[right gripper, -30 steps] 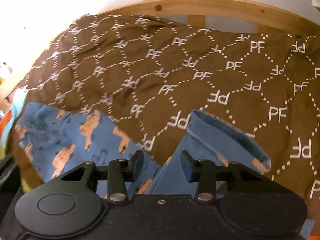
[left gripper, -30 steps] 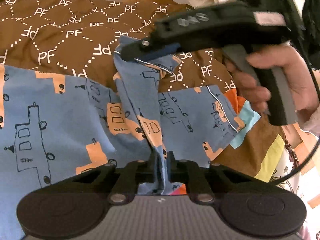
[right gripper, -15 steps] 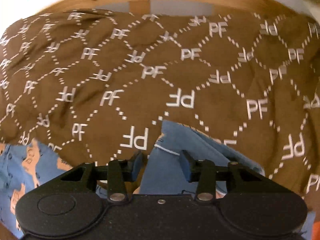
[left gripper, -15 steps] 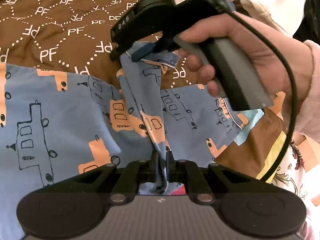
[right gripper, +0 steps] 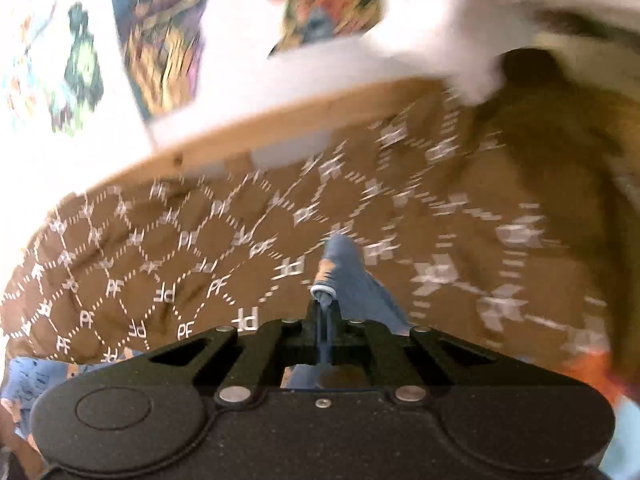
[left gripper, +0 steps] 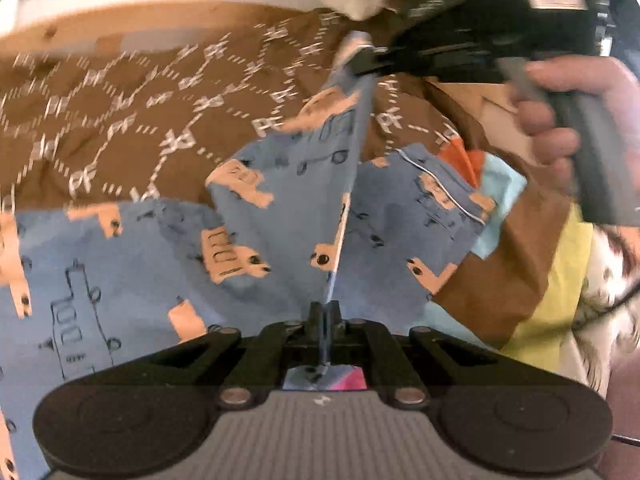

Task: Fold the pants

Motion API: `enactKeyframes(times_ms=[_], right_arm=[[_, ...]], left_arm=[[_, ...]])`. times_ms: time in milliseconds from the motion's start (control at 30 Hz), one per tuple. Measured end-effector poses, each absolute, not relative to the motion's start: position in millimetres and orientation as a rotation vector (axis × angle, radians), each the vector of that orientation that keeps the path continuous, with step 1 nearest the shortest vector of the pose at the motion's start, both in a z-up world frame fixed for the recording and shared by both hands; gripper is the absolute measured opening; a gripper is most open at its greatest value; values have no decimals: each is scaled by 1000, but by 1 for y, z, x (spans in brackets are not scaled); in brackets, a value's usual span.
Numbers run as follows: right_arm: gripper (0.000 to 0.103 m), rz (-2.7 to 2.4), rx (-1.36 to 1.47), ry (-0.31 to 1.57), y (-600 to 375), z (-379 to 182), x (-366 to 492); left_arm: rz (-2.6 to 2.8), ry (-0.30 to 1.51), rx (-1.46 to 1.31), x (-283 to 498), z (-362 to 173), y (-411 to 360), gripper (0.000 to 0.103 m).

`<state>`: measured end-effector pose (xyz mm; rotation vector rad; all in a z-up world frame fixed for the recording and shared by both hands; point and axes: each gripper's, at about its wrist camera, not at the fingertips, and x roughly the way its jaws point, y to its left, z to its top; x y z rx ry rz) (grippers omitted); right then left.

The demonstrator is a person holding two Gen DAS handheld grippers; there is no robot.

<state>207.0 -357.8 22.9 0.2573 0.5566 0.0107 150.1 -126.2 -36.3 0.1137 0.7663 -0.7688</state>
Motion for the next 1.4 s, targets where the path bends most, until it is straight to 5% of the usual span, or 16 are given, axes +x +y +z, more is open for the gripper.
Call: enactKeyframes(times_ms=[467,600,667,733,800,933,1067,1167,1300,1400], right_arm=[[1,-281,589,506,-410,-56,91],[3,-297,611,471,-408,-73,75],[15,-295,642,464,-407,-81,74],[24,-290,686,448,-408,-82,71],[34,-290,640,429,-406,-76,69],[46,-289,587,421,-404,-71,68],[49,-306,599,417,-409,-74,68],[49,-320,577,408,-409,-76,69],[44,-331,559,396,-407,-78,72],[37,-337,578,376,-409,-80,72]], left_arm=[[-952,838,353,138,-41,-146,2],[-1012,915,390,154,-25,-144,25],[-1028,916,452,162,-8,-148,36],[-1024,910,496,176,11,-158,65],[-1025,892,532,191,32,-175,68],[-1025,842,518,221,54,-219,94],[-1058,833,455,247,40,-264,92],[-1081,874,409,263,22,-288,77],[-1036,961,395,278,-3,-303,44],[-1012,1002,350,283,-12,-301,41]])
